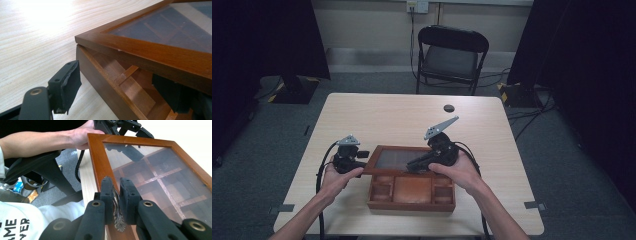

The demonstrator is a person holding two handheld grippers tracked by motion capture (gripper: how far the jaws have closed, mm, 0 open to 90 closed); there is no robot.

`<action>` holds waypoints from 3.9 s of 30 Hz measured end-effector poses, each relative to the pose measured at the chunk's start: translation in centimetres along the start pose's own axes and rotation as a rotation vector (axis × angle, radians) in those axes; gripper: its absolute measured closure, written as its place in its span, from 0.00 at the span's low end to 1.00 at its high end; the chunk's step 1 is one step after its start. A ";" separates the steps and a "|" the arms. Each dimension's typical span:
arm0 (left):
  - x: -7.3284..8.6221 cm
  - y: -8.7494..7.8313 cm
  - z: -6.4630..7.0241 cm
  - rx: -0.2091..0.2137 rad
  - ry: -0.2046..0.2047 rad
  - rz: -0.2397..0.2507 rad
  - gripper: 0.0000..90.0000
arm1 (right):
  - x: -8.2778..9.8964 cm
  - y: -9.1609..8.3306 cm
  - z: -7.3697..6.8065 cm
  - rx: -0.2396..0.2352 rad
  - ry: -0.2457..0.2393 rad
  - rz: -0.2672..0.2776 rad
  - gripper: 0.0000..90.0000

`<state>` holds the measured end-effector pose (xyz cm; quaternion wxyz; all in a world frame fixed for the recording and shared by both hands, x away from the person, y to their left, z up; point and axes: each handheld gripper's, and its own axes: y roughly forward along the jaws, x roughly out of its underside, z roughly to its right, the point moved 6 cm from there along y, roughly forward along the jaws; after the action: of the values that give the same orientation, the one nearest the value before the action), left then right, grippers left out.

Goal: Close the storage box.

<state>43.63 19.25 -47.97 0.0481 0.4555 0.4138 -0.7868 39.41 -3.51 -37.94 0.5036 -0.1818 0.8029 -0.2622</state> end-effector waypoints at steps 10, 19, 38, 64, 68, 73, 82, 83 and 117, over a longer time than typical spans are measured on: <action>0.3 0.3 0.0 -0.013 0.005 -0.024 0.28 | 0.4 0.5 -0.1 -0.002 -0.010 -0.035 0.92; 0.4 0.4 -0.4 -0.016 0.012 -0.046 0.26 | 0.4 0.5 -0.1 0.009 -0.022 -0.037 0.92; 0.6 -1.1 -3.3 -0.066 -0.048 -0.024 0.26 | 1.3 0.5 -0.3 0.018 -0.037 -0.054 0.92; 0.7 -1.7 -4.8 -0.106 -0.080 -0.020 0.26 | 3.5 2.3 -0.7 0.018 -0.050 -0.129 0.92; 0.7 -1.7 -4.9 -0.105 -0.084 -0.020 0.26 | 4.1 2.7 -0.9 0.034 -0.059 -0.138 0.92; 0.7 -1.6 -4.9 -0.102 -0.088 -0.023 0.26 | 4.5 3.2 -0.8 0.026 -0.052 -0.147 0.92; 0.8 -1.5 -5.0 -0.102 -0.098 -0.031 0.26 | 5.7 4.1 -0.7 0.029 -0.041 -0.160 0.92; 0.8 -1.5 -5.0 -0.103 -0.099 -0.030 0.26 | 5.9 4.2 -0.6 0.028 -0.039 -0.162 0.92; 0.4 -1.8 -4.0 -0.077 -0.099 -0.017 0.26 | 5.3 2.1 1.7 0.193 0.057 -0.005 0.58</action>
<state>45.30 23.30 -48.16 0.0792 0.4104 0.4445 -0.7923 38.62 -5.24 -43.60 0.4949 -0.1267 0.7875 -0.3446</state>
